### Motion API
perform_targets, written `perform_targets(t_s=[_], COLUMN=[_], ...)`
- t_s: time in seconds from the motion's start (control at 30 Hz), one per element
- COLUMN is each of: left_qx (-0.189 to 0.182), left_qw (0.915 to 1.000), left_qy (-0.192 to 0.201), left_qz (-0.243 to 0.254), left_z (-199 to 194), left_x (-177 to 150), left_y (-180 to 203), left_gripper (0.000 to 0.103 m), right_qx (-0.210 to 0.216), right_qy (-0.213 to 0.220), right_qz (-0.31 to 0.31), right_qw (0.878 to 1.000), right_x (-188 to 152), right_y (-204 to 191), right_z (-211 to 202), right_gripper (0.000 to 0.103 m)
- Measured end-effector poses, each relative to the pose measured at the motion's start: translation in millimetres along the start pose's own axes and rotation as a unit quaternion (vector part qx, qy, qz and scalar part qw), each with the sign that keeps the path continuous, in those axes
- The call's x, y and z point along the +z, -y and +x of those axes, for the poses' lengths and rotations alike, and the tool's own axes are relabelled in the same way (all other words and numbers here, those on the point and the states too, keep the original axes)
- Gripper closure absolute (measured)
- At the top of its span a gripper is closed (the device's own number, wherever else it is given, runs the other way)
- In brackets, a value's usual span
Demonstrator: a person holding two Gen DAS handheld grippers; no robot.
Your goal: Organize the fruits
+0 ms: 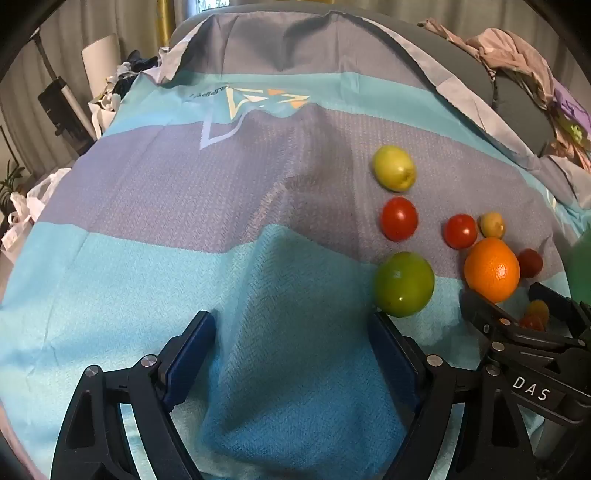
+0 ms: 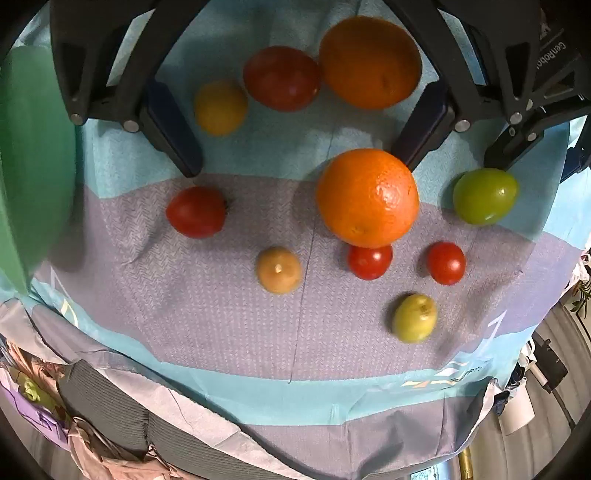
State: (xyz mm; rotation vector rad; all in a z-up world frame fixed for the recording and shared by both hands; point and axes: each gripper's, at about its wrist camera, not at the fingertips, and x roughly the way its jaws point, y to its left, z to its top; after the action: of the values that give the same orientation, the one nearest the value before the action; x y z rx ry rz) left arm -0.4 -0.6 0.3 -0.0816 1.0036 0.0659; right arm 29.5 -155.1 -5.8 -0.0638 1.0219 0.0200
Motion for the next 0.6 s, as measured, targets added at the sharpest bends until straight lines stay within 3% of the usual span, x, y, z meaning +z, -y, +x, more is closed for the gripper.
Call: perform_targets(t_s=[0.6], left_qx=[-0.003], left_qw=[0.9998], left_qy=[-0.019], left_qz=[-0.002], left_z=[2.0], left_x=[0.3], left_y=[1.3], left_gripper=[0.018], right_qx=[-0.002], right_qy=[0.001], right_qz=[0.009], right_qw=[1.0], right_x=[0.4], right_y=[4.7], right_z=[-0.9], right_gripper=[0.0])
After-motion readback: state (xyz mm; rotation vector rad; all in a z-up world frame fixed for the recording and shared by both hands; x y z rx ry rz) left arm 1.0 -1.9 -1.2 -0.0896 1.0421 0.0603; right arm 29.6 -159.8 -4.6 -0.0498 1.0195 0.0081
